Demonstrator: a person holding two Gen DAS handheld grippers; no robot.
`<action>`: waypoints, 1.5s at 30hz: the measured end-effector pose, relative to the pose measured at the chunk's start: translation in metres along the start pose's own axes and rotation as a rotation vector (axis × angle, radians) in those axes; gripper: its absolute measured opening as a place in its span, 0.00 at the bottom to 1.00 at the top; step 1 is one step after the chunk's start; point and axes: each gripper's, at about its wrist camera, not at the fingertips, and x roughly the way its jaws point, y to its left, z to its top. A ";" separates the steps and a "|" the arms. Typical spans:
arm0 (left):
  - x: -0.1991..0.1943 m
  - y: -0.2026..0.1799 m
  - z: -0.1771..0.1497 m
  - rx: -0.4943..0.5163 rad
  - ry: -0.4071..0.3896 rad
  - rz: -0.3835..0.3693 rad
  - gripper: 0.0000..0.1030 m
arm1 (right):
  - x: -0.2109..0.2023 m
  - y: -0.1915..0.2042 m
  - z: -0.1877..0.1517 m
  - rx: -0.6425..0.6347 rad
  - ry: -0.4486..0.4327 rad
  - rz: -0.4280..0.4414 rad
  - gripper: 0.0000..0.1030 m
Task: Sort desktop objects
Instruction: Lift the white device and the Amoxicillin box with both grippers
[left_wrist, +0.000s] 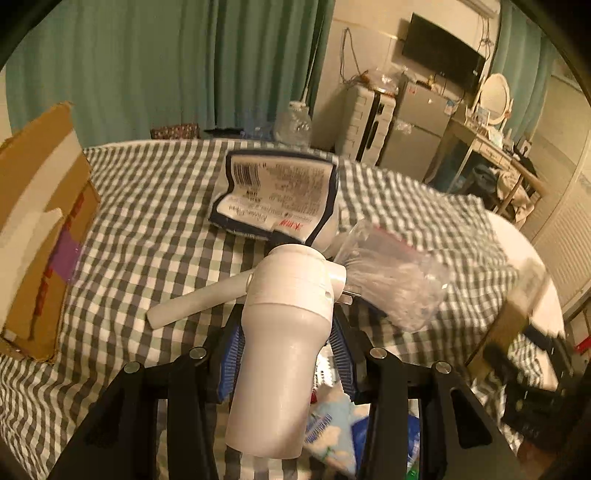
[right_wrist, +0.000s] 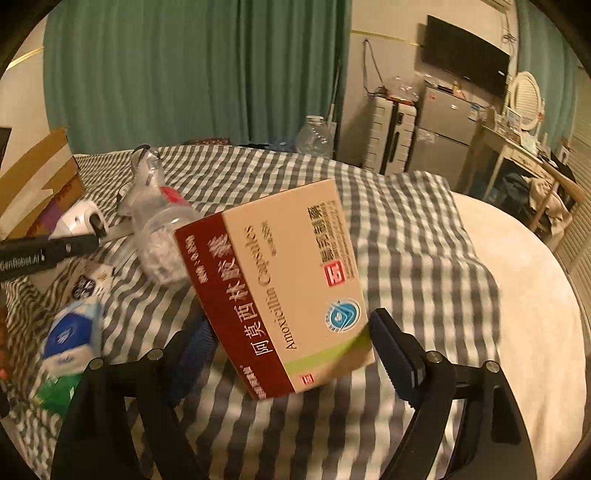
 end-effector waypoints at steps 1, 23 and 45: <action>-0.004 0.000 0.001 -0.006 -0.007 -0.005 0.44 | -0.009 0.000 -0.006 0.008 0.005 -0.002 0.79; -0.081 0.018 -0.002 -0.072 -0.116 -0.043 0.44 | -0.078 0.010 -0.049 0.111 0.117 -0.046 0.76; -0.056 0.031 -0.004 -0.090 -0.044 -0.037 0.44 | -0.043 0.012 -0.062 0.069 0.200 -0.048 0.77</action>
